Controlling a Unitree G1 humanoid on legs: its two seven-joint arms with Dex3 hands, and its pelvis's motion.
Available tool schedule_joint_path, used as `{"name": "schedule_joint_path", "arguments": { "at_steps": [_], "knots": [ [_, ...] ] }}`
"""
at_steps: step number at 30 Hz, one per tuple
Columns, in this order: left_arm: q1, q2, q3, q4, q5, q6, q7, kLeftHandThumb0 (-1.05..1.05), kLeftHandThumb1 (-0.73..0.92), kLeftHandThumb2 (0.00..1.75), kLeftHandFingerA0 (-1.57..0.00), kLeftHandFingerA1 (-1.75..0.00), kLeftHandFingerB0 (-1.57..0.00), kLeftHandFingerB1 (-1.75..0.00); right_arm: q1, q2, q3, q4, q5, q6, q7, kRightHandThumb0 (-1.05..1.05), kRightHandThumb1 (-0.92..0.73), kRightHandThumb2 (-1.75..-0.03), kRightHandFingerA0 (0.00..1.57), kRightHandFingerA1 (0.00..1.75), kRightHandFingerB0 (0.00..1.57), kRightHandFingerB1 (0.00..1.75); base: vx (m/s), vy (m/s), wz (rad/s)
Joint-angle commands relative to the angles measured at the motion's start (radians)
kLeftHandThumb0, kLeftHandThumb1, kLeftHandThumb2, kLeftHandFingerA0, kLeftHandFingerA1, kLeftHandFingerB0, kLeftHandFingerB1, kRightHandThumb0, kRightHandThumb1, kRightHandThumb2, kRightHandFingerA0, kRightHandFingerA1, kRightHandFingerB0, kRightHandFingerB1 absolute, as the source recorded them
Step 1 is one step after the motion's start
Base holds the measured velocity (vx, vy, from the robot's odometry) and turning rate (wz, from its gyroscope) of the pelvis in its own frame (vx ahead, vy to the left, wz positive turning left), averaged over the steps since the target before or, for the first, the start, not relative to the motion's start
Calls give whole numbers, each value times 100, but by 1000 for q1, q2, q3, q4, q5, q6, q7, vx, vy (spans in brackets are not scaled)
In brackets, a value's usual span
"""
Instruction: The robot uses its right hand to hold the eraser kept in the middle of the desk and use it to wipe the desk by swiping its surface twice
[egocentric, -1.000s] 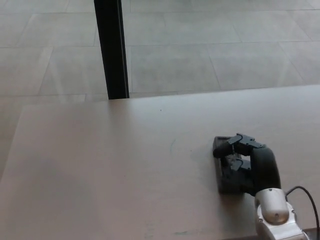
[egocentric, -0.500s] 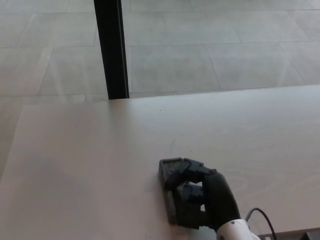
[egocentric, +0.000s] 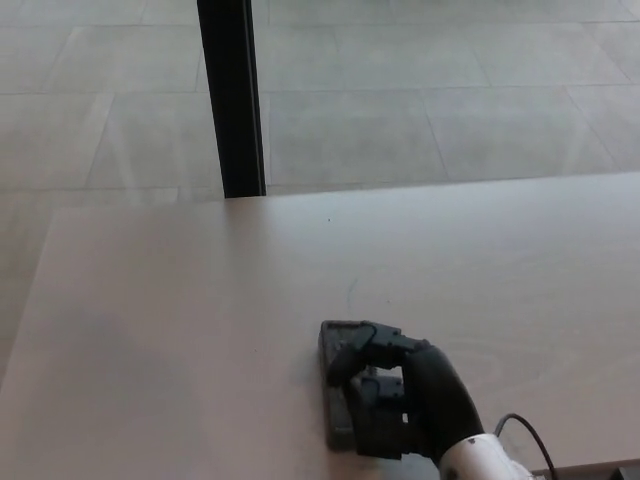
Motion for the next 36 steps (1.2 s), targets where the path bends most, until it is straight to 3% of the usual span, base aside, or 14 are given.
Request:
{"name": "schedule_joint_path", "arguments": {
  "at_steps": [1,8,9,11,18,19,20,21,25,26,28,29,30,36],
  "knots": [
    [2,27,2,10,11,-53,6,-75,77,63,-44,-115,-45,-94,-34,-74,-119,79,13,140,-25,-21,-59,-113,93,175,78,158,0,0,0],
    [5,14,16,-10,-3,-50,20,-75,75,63,-49,-119,-47,-92,-135,-146,-258,219,8,99,-81,-22,-57,-110,97,175,79,157,0,0,0],
    [4,10,19,-16,-5,-46,27,-75,75,62,-48,-116,-47,-92,-153,-156,-293,251,17,98,-108,-28,-51,-114,124,141,101,128,0,0,0],
    [0,11,19,-13,-7,-43,27,-75,75,62,-48,-116,-47,-92,-169,-153,-322,279,27,85,-112,-28,-51,-114,124,141,101,128,0,0,0],
    [0,9,27,-12,-18,-51,17,-74,73,62,-46,-116,-50,-95,-212,-240,-383,443,-1,-14,-154,-21,-51,-117,93,175,79,160,0,0,0],
    [-1,10,26,-9,-17,-51,16,-75,74,63,-47,-120,-47,-98,-217,-251,-387,459,-8,-21,-171,-29,-49,-114,122,139,103,128,0,0,0],
    [0,13,20,-8,-10,-48,16,-75,74,63,-47,-120,-47,-98,-221,-262,-390,476,-16,-33,-192,-29,-49,-114,122,139,103,128,0,0,0],
    [-1,15,18,-5,-7,-46,16,-77,75,62,-47,-120,-48,-96,-229,-270,-398,496,-13,-36,-206,-24,-54,-106,92,175,77,156,0,0,0],
    [-1,14,25,-9,-13,-39,24,-78,74,62,-47,-121,-46,-94,-261,-300,-438,576,-7,-72,-283,-25,-65,-90,91,175,73,154,0,0,0],
    [-2,13,26,-10,-13,-38,26,-76,74,62,-48,-121,-47,-95,-264,-307,-440,585,-11,-71,-294,-24,-67,-86,110,171,72,141,0,0,0],
    [8,12,24,-31,-8,-28,39,-76,74,61,-48,-121,-46,-95,-286,-325,-470,630,-2,-87,-350,-27,-63,-90,91,175,75,154,0,0,0],
    [10,12,26,-32,-10,-29,38,-78,75,63,-46,-116,-43,-92,-290,-336,-474,645,-3,-99,-357,-29,-60,-91,105,174,69,142,0,0,0],
    [11,12,29,-27,-14,-37,32,-77,75,63,-46,-116,-44,-91,-297,-360,-484,666,-7,-117,-375,-32,-61,-91,84,173,72,144,0,0,0],
    [13,12,42,-20,-24,-46,30,-76,73,61,-49,-122,-48,-92,-344,-436,-521,753,-15,-132,-472,-34,-66,-87,87,170,76,137,0,0,0]
  ]
}}
